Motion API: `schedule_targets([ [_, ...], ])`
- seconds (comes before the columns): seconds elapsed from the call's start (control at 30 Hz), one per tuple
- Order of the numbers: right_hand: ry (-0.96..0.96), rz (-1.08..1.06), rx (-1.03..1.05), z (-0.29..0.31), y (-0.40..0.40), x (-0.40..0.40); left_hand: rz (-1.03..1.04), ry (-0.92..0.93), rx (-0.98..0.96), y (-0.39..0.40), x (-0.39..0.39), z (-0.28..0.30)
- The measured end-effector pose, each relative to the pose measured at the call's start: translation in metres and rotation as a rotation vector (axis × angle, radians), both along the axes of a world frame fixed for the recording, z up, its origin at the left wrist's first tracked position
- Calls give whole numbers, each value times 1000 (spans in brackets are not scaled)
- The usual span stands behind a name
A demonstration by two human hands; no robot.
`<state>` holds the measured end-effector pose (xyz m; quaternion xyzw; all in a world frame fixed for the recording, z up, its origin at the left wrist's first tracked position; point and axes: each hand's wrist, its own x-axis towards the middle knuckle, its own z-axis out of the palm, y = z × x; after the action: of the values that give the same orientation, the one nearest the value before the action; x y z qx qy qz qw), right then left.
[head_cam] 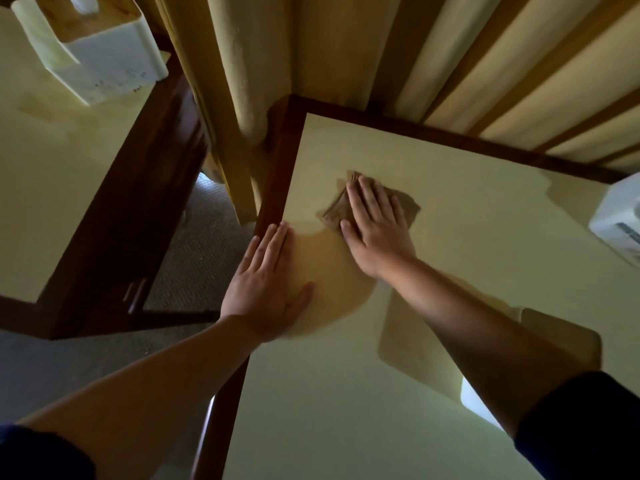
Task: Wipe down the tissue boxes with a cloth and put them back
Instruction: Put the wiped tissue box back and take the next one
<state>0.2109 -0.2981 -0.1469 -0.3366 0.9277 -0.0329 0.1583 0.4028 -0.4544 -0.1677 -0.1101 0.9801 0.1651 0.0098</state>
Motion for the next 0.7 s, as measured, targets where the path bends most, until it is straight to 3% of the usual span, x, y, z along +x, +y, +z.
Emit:
schedule_targets([
  [0.13,20,-62,12,-1,-6,-8,-7,14,-1,0,-2,0],
  [0.3,26,-274,12,0,-76,-64,-5,28,-32,0,-2,-2],
  [0.43,29,-18,12,5,-133,-48,-11,24,-42,-1,-2,-1],
  [0.53,-8,134,5,5,-123,-50,-13,38,-51,-1,-3,-4],
  [0.7,24,-114,3,2,-66,-55,-8,85,-48,-1,-2,-7],
])
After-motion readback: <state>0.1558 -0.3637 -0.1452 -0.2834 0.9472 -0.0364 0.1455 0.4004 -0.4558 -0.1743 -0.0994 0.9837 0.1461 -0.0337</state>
